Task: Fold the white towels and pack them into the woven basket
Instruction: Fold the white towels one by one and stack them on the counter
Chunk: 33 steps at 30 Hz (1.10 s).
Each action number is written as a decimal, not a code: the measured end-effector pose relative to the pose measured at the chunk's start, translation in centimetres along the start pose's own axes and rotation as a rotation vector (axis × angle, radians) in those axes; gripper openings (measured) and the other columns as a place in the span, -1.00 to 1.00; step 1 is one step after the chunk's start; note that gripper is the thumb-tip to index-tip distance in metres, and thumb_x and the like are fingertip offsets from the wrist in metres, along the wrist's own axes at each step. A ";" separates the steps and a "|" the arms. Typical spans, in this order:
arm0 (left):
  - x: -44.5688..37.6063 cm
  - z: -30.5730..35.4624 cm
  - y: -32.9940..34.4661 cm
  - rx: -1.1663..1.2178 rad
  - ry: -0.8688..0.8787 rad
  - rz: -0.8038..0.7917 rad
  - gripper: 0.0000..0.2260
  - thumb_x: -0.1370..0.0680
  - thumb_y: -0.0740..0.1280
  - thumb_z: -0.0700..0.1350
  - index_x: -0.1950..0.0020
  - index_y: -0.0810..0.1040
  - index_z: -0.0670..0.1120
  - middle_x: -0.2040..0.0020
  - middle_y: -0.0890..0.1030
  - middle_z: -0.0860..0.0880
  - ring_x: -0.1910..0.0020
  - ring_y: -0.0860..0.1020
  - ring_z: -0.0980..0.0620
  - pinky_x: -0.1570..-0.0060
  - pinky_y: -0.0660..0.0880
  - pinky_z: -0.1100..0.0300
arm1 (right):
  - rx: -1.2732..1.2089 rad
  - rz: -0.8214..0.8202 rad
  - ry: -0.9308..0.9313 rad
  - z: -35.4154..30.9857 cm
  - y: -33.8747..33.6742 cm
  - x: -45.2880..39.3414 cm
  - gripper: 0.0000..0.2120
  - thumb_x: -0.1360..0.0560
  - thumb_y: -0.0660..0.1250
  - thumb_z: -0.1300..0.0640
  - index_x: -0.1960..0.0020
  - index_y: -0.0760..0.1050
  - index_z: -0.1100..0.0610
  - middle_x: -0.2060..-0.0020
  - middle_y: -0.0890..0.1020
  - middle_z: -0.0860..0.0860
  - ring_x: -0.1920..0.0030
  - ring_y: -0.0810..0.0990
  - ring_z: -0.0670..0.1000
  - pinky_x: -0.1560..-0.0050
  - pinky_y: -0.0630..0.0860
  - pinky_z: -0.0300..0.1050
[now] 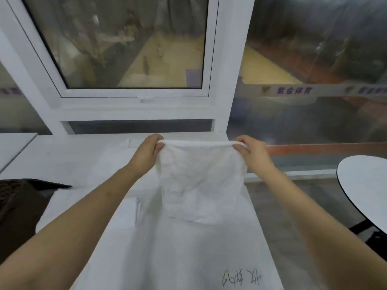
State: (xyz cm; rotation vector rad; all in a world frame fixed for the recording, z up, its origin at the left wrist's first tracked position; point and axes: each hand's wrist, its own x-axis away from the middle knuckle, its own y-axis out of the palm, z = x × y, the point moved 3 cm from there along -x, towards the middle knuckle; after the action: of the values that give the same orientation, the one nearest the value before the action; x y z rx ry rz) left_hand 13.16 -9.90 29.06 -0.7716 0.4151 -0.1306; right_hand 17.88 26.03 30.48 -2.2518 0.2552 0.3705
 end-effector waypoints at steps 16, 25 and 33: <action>-3.8 -1.4 -2.2 -0.337 0.065 -0.038 -0.85 -0.68 0.28 -0.12 0.05 0.58 -0.09 0.18 0.56 0.04 0.19 0.53 -0.06 0.21 0.41 0.16 | -0.006 -0.058 0.100 0.9 2.0 -3.0 -0.93 -0.64 0.34 0.11 -0.01 0.58 0.07 0.12 0.68 0.01 0.10 0.62 0.09 0.08 0.54 -0.05; 3.0 0.1 -3.0 -0.209 0.094 0.212 -0.87 -0.66 0.29 -0.17 -0.15 0.60 -0.14 -0.05 0.64 -0.03 0.06 0.58 -0.01 0.01 0.48 0.17 | 0.023 0.032 -0.162 0.6 1.0 2.7 -0.90 -0.62 0.38 0.18 -0.09 0.64 0.18 0.08 0.70 0.02 0.08 0.59 -0.01 0.03 0.43 -0.27; 22.8 -6.0 7.5 -0.134 -0.182 -0.204 -0.87 -0.63 0.32 0.08 -0.11 0.61 0.12 0.01 0.69 0.17 0.05 0.65 0.14 0.00 0.59 0.11 | 0.058 -0.428 -0.029 8.2 7.5 20.0 -0.67 -0.64 0.20 -0.24 -0.11 0.61 -0.05 0.00 0.69 -0.20 -0.02 0.63 -0.18 -0.04 0.54 -0.23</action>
State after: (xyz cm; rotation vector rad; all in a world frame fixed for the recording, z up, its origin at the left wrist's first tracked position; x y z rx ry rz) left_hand 31.17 -14.48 12.78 -0.9496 0.1728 -0.2233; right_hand 32.88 26.26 13.12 -2.1694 -0.2274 0.1639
